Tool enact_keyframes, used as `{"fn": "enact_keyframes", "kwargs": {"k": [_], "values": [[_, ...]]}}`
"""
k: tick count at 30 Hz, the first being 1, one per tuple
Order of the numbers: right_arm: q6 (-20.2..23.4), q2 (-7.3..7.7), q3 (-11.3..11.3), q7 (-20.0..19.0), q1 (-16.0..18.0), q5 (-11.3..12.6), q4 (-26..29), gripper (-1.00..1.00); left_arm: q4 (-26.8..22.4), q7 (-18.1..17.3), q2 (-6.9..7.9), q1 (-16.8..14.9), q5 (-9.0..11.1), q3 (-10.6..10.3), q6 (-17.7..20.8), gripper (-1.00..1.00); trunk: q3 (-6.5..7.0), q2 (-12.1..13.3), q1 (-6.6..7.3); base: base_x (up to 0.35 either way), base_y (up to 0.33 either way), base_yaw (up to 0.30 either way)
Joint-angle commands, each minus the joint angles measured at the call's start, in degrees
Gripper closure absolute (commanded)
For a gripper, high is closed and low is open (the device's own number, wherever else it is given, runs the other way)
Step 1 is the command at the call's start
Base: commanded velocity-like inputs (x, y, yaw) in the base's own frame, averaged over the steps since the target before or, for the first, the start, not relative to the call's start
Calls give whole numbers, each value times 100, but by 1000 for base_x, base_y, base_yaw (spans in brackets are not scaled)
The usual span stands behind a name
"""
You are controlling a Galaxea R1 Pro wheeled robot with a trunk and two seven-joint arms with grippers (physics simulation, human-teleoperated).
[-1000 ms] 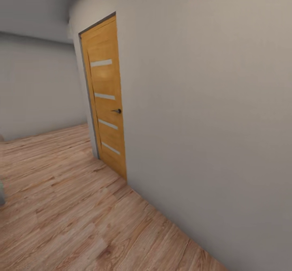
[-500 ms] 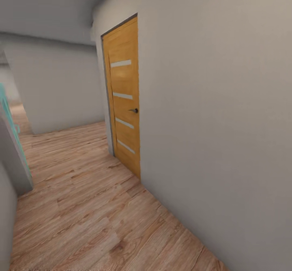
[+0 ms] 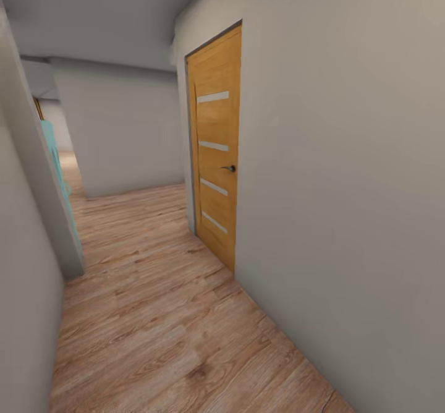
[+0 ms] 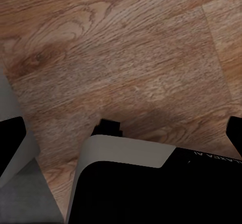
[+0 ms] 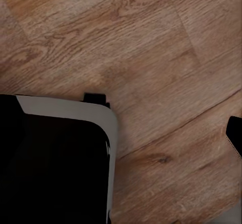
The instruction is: Move the two storage containers from the living room to the garage. In the garage, place one container on the floor and stack the other container on top of it (either order is fine).
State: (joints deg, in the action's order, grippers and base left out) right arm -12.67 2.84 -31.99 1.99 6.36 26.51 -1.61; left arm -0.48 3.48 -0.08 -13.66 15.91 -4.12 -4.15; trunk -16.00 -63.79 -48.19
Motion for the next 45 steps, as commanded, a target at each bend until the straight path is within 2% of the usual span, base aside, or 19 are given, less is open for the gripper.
{"fn": "enact_keyframes", "kwargs": {"k": [1, 18, 31, 45], "values": [[-33, -3, -51, 17, 5, 44, -14, -100, 3, 12, -1, -5, 44, -45, -16, -100, -7, -5, 0, 0, 0, 267], [-16, -3, -62, 30, 5, 47, -14, -100, 7, -4, -24, -5, 30, -17, -9, -100, -7, -5, 0, 22, 0, 267], [-16, -3, -54, 27, 5, 47, -14, -100, 4, 0, -25, -5, 52, -19, -10, -100, -7, -5, 0, 287, 0, 246], [-41, -3, -21, 29, 5, 55, -14, -100, 4, 3, -27, -5, 76, -3, -16, -100, -7, -5, 0, 306, -97, 18]]}}
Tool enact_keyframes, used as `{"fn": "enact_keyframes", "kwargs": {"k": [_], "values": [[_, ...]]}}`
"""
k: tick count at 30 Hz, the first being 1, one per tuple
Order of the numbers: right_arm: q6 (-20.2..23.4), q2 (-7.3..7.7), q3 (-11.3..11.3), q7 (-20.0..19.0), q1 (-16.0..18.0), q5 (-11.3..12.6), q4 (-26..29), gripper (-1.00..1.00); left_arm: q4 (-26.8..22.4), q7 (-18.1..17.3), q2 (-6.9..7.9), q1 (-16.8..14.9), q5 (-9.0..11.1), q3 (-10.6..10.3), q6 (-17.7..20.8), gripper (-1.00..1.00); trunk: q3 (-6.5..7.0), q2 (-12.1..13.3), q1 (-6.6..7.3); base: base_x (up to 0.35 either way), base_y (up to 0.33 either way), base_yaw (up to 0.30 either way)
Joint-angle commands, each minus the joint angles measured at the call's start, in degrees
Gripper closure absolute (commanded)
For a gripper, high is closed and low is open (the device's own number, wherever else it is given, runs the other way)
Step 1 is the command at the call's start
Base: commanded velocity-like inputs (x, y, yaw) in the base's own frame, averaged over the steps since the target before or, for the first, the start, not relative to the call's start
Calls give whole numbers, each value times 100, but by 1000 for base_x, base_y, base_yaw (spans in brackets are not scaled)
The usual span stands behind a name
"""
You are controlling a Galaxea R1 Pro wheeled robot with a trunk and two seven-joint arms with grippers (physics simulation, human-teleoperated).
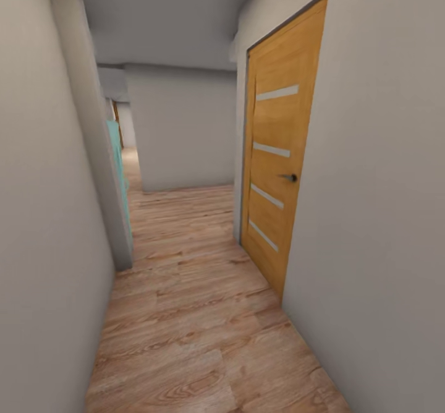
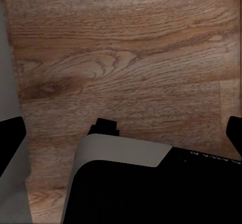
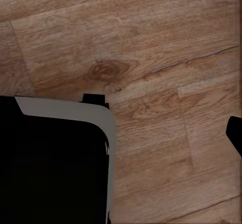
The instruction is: Move the two storage containers from the living room to the garage. In the garage, place one container on the floor and stack the other container on top of it (either order is fine).
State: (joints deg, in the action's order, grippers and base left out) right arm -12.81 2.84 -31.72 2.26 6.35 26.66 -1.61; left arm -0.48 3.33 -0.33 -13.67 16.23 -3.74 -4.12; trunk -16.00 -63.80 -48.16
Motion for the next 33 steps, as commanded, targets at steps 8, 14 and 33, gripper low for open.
{"fn": "enact_keyframes", "kwargs": {"k": [8, 14, 33], "values": [[-28, -3, -23, 11, 6, 57, -15, -100, 7, 15, 7, -4, 46, -36, -19, -100, -7, -4, -3, 305, -126, 0], [-36, -3, -23, 12, 6, 55, -15, -100, 12, 17, 14, -4, 63, -31, -19, -100, -7, -4, -3, 304, -128, 43], [-37, -3, -70, 12, 6, 50, -15, -100, 13, 19, 23, -4, 82, -38, -3, -100, -7, -4, -3, 304, -129, 254]]}}
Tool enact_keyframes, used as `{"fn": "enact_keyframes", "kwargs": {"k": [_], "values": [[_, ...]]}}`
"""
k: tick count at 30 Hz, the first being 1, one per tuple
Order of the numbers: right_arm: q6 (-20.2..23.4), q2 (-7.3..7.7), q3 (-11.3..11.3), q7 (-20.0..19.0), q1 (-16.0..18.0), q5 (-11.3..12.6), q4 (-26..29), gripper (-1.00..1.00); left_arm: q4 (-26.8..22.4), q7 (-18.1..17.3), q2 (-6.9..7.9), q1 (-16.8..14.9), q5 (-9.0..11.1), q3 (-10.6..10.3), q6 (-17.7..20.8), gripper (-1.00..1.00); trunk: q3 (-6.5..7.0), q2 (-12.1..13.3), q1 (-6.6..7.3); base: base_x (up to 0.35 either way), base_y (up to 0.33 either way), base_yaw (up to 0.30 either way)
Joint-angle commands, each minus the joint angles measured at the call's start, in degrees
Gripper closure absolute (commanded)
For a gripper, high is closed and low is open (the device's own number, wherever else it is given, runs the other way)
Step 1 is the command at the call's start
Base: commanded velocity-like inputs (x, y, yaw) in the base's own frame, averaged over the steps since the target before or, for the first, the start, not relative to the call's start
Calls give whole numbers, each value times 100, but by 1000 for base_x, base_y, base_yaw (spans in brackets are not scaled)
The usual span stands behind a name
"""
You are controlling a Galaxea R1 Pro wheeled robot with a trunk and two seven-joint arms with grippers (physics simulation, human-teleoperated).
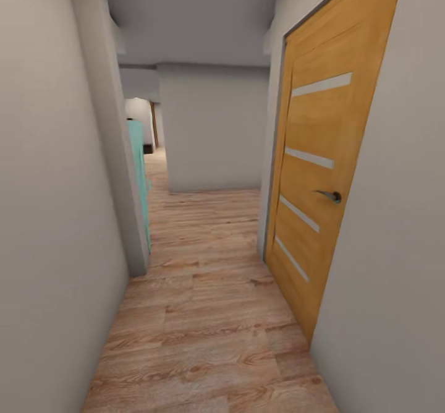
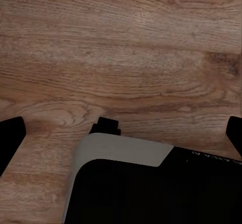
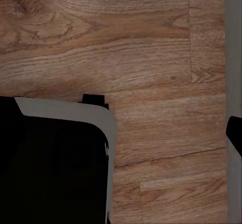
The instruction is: Move the two storage containers from the living room to the garage. In the garage, place one container on the floor and stack the other container on top of it (either order is fine).
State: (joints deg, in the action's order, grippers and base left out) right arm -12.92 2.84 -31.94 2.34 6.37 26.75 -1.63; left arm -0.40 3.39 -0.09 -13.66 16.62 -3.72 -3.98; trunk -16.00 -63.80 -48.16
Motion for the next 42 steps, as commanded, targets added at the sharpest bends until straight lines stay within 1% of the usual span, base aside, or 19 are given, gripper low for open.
{"fn": "enact_keyframes", "kwargs": {"k": [1, 7, 18, 42], "values": [[-26, -2, -49, 3, 5, 41, -13, -100, 5, 13, -1, -5, 43, -41, -16, -100, -7, -4, -3, 304, -121, 268], [-26, -2, -57, 3, 5, 41, -13, -100, 5, 13, 0, -5, 43, -41, -15, -100, -7, -4, -3, 304, -96, 268], [-18, -2, -58, 3, 5, 38, -13, -100, 11, 13, 1, -5, 43, -42, -16, -100, -7, -4, -3, 314, -11, 245], [17, -2, -59, -58, 5, 24, -13, -100, 14, 13, 17, -5, 52, -41, -15, -100, -7, -4, -3, 321, 0, 8]]}}
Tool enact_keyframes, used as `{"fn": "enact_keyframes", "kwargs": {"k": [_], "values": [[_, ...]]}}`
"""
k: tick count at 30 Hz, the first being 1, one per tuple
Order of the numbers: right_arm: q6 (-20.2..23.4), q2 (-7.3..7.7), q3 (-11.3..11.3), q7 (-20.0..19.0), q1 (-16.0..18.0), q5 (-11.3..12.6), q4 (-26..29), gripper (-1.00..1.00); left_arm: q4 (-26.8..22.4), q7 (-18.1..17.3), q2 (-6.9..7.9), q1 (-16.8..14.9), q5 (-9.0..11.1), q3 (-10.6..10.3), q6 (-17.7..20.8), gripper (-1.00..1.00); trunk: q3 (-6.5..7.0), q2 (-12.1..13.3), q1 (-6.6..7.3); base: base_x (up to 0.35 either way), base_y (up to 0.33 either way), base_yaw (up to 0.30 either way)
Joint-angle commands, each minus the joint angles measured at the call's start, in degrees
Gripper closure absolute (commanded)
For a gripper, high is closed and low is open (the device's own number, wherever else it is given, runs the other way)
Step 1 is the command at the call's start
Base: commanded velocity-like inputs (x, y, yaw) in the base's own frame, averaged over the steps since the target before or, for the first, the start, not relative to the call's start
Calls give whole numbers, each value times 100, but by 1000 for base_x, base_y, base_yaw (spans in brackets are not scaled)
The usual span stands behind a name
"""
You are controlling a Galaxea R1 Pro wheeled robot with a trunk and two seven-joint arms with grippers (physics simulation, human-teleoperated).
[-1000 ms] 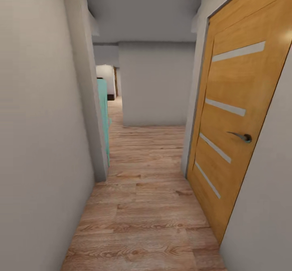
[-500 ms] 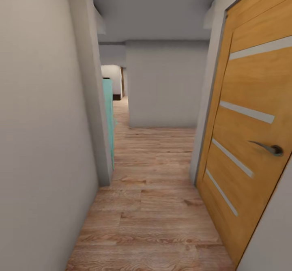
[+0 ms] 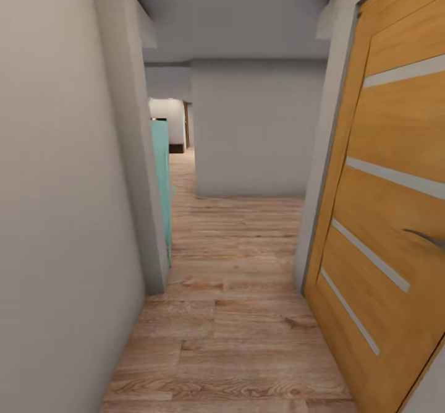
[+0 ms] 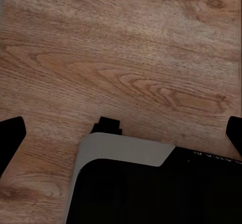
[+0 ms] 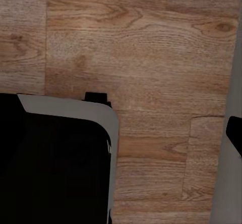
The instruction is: Move the two storage containers from the living room to the garage. In the garage, place one container on the floor and stack the other container on top of it (either order is fine).
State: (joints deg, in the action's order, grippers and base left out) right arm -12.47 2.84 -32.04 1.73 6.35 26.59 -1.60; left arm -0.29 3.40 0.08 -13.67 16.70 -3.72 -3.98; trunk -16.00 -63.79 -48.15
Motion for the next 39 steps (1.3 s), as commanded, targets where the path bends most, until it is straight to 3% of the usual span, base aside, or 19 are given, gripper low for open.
{"fn": "enact_keyframes", "kwargs": {"k": [1, 24, 39], "values": [[-28, -3, -48, 3, 6, 40, -16, -100, 3, 12, 0, -4, 43, -41, -15, -100, -7, -4, -4, 321, 0, 0], [-39, -3, 43, 73, 6, 102, -16, -100, 3, 12, 0, -4, 43, -41, -15, -100, -7, -4, -4, 321, 0, 0], [-36, -3, -46, 73, 6, 48, -16, -100, 11, 12, 1, -4, 43, -47, -15, -100, -7, -4, -4, 321, 0, 0]]}}
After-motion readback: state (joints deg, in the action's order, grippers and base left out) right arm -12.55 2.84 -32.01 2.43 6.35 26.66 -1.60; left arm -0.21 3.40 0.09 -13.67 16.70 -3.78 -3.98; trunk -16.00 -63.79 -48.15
